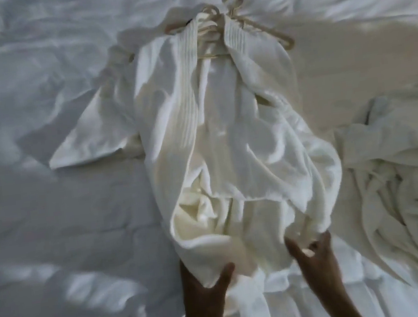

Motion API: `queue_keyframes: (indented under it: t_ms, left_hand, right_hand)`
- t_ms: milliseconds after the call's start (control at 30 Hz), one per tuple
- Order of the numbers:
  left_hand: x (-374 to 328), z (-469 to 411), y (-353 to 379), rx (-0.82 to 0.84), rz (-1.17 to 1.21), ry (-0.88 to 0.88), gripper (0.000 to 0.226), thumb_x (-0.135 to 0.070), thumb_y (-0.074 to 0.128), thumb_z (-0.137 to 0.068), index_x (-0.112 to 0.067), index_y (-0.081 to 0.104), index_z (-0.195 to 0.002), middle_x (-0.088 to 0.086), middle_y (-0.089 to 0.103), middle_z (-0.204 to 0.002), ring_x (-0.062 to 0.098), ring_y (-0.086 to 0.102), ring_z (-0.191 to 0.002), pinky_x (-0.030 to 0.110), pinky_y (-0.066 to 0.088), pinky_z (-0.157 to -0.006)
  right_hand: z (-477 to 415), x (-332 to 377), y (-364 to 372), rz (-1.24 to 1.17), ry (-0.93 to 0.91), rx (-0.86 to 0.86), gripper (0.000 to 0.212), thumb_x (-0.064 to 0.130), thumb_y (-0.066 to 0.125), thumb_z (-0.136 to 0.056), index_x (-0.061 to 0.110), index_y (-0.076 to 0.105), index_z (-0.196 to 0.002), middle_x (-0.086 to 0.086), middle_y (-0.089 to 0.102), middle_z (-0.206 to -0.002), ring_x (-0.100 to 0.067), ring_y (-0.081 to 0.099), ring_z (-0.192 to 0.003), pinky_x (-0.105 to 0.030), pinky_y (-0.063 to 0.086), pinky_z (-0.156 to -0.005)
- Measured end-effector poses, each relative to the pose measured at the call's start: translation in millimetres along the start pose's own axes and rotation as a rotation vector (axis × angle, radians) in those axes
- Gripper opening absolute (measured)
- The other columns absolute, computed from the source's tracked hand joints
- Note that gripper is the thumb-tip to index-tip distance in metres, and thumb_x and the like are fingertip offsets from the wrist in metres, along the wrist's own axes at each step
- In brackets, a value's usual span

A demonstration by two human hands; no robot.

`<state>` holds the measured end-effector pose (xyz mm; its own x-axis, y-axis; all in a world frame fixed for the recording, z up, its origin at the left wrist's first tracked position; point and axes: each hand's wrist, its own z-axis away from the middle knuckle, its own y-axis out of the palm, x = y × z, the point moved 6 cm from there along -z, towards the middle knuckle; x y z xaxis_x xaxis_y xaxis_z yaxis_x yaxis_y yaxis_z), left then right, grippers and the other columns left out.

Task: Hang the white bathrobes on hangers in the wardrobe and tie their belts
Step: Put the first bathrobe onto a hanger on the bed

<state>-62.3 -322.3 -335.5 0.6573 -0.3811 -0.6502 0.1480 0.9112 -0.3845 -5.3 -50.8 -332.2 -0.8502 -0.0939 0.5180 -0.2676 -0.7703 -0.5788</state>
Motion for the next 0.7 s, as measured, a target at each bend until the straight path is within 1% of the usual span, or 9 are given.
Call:
queue_keyframes:
  t_ms: [67, 133, 267, 333, 433, 533, 567, 633, 700]
  left_hand:
    - [26, 13, 15, 0.052, -0.247, 0.08, 0.102, -0.068, 0.089, -0.052, -0.014, 0.057, -0.132, 0.0, 0.067, -0.12, 0.017, 0.065, -0.114, 0.032, 0.051, -0.094]
    - [30, 5, 12, 0.038, -0.348, 0.06, 0.073, -0.051, 0.081, -0.059, -0.016, 0.062, -0.12, 0.003, 0.071, -0.108, 0.027, 0.069, -0.106, 0.035, 0.055, -0.086]
    - [10, -16, -5, 0.161, 0.079, -0.248, 0.033, -0.016, 0.071, -0.065, -0.007, 0.07, -0.097, -0.003, 0.073, -0.07, 0.026, 0.068, -0.079, 0.024, 0.05, -0.062]
    - [-10, 4, -13, 0.385, 0.26, -0.321, 0.021, -0.009, 0.063, -0.063, -0.005, 0.07, -0.081, 0.004, 0.071, -0.064, 0.027, 0.065, -0.073, 0.027, 0.051, -0.058]
    - [-35, 41, -32, 0.597, 0.483, -0.335, 0.029, -0.007, 0.064, -0.051, -0.007, 0.08, -0.075, 0.018, 0.073, -0.076, 0.032, 0.072, -0.069, 0.034, 0.058, -0.062]
    - [-36, 64, -53, 0.63, 0.639, -0.376, 0.028, -0.013, 0.093, -0.047, 0.001, 0.076, -0.065, 0.017, 0.067, -0.061, 0.028, 0.069, -0.054, 0.032, 0.058, -0.05]
    - [-28, 66, -60, 0.594, 0.607, -0.422, 0.028, -0.021, 0.091, -0.062, 0.002, 0.076, -0.067, 0.016, 0.067, -0.06, 0.026, 0.069, -0.053, 0.031, 0.057, -0.048]
    - [2, 58, -77, 0.523, 0.386, -0.5, 0.035, -0.032, 0.077, -0.082, 0.001, 0.077, -0.094, 0.017, 0.074, -0.073, 0.029, 0.072, -0.072, 0.038, 0.059, -0.062]
    - [46, 42, -103, 0.386, 0.086, -0.541, 0.036, -0.04, 0.068, -0.092, -0.006, 0.074, -0.103, 0.015, 0.077, -0.081, 0.033, 0.072, -0.085, 0.047, 0.06, -0.079]
  right_hand:
    - [10, -6, 32, 0.06, -0.088, 0.064, 0.08, 0.04, 0.09, -0.067, 0.015, 0.047, -0.13, -0.004, 0.064, -0.106, -0.014, 0.066, -0.08, -0.019, 0.049, -0.062]
    - [2, 1, 44, 0.15, -0.157, 0.059, 0.07, 0.046, 0.085, -0.067, 0.016, 0.052, -0.121, -0.002, 0.063, -0.101, -0.022, 0.066, -0.086, -0.031, 0.052, -0.068]
    - [-35, 12, 19, 0.258, -0.089, 0.05, 0.047, 0.05, 0.066, -0.078, 0.011, 0.061, -0.103, -0.015, 0.072, -0.1, -0.041, 0.067, -0.1, -0.041, 0.054, -0.081]
    - [-33, 22, -3, 0.271, -0.095, 0.035, 0.052, 0.05, 0.061, -0.079, 0.006, 0.066, -0.104, -0.02, 0.072, -0.102, -0.044, 0.065, -0.102, -0.042, 0.053, -0.083]
    - [1, 44, -48, 0.19, -0.204, -0.102, 0.044, 0.039, 0.067, -0.082, 0.005, 0.066, -0.111, -0.02, 0.072, -0.098, -0.041, 0.066, -0.095, -0.037, 0.05, -0.076]
    - [58, 67, -84, 0.062, -0.444, -0.24, 0.038, 0.04, 0.066, -0.07, 0.015, 0.057, -0.097, -0.007, 0.064, -0.078, -0.033, 0.059, -0.07, -0.038, 0.05, -0.061]
    - [75, 74, -87, 0.041, -0.527, -0.249, 0.035, 0.038, 0.067, -0.069, 0.015, 0.051, -0.09, -0.008, 0.059, -0.075, -0.032, 0.055, -0.067, -0.039, 0.048, -0.057]
    - [104, 87, -76, 0.008, -0.697, -0.166, 0.032, 0.032, 0.072, -0.074, 0.013, 0.05, -0.088, -0.006, 0.053, -0.078, -0.027, 0.051, -0.068, -0.037, 0.044, -0.057]
    - [121, 98, -47, -0.051, -0.777, 0.091, 0.031, 0.031, 0.077, -0.086, 0.015, 0.062, -0.108, 0.001, 0.062, -0.094, -0.016, 0.06, -0.08, -0.029, 0.049, -0.067]
